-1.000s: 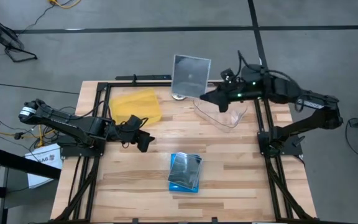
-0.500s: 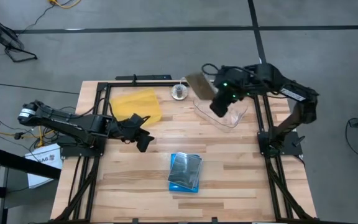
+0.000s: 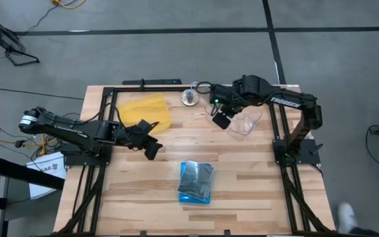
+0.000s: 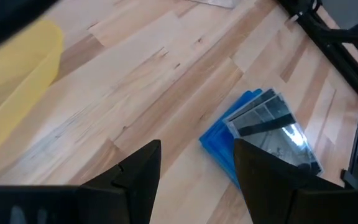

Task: Pick & place jewel cases by type
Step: Put the black CD case into the transparent bin

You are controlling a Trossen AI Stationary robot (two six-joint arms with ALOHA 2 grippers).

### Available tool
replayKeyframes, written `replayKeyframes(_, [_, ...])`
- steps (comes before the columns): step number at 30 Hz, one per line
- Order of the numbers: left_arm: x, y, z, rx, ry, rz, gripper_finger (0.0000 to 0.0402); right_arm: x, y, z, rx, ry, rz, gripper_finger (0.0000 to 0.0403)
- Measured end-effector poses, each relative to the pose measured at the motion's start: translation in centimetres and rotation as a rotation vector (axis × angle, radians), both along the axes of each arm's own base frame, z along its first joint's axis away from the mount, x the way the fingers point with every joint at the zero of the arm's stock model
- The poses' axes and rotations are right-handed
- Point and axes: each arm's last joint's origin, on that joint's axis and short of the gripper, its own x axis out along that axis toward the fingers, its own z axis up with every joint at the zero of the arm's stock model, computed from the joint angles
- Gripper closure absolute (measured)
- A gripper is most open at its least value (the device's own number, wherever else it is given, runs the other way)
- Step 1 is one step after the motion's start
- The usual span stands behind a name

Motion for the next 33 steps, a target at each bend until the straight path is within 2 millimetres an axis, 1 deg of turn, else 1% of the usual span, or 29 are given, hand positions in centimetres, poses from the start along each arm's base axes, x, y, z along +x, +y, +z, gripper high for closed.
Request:
replayKeyframes(1, [0.0, 0.0, 0.0, 0.002, 0.005, -0.006, 0.0209, -0.1, -0.1, 0.1, -0.008, -0.015, -0.019, 0.0375])
replayKeyframes(4, [0.0, 0.0, 0.0, 0.009, 0.007, -0.020, 0.0209, -1.7, -0.1, -0.2, 0.003, 0.009, -0.040, 0.0375])
replayKeyframes(6, [0.0, 0.0, 0.0, 0.019, 0.010, -0.030, 0.0209, -2.3, 0.0, -0.4, -0.005, -0.001, -0.061, 0.0375])
replayKeyframes(9, [0.0, 0.0, 0.0, 0.028, 0.009, -0.038, 0.0209, -4.2, 0.2, -1.2, 0.009, 0.045, -0.075, 0.0375])
replayKeyframes(11, [0.0, 0.0, 0.0, 0.038, 0.011, -0.046, 0.0209, -5.0, 0.3, -1.7, 0.005, 0.042, -0.091, 0.0375])
replayKeyframes(13, [0.0, 0.0, 0.0, 0.040, 0.011, -0.047, 0.0209, -5.8, 0.2, -2.6, 0.003, 0.094, -0.098, 0.0375])
replayKeyframes(15, [0.0, 0.0, 0.0, 0.040, 0.011, -0.047, 0.0209, -5.9, 0.2, -3.4, -0.010, 0.115, -0.096, 0.0375])
replayKeyframes(17, [0.0, 0.0, 0.0, 0.040, 0.012, -0.047, 0.0209, -6.2, 0.1, -4.4, -0.005, 0.173, -0.070, 0.0375])
replayKeyframes(19, [0.0, 0.0, 0.0, 0.041, 0.011, -0.047, 0.0209, -6.1, -0.1, -5.2, -0.017, 0.212, -0.049, 0.0375])
replayKeyframes(21, [0.0, 0.0, 0.0, 0.041, 0.011, -0.047, 0.0209, -6.1, -0.3, -6.4, -0.005, 0.271, -0.032, 0.0375])
replayKeyframes(26, [0.0, 0.0, 0.0, 0.041, 0.010, -0.046, 0.0209, -6.1, -1.3, -8.7, 0.020, 0.374, -0.044, 0.0375])
replayKeyframes(33, [0.0, 0.0, 0.0, 0.050, 0.009, -0.035, 0.0209, -5.4, -2.8, -10.8, 0.026, 0.488, -0.039, 0.0369])
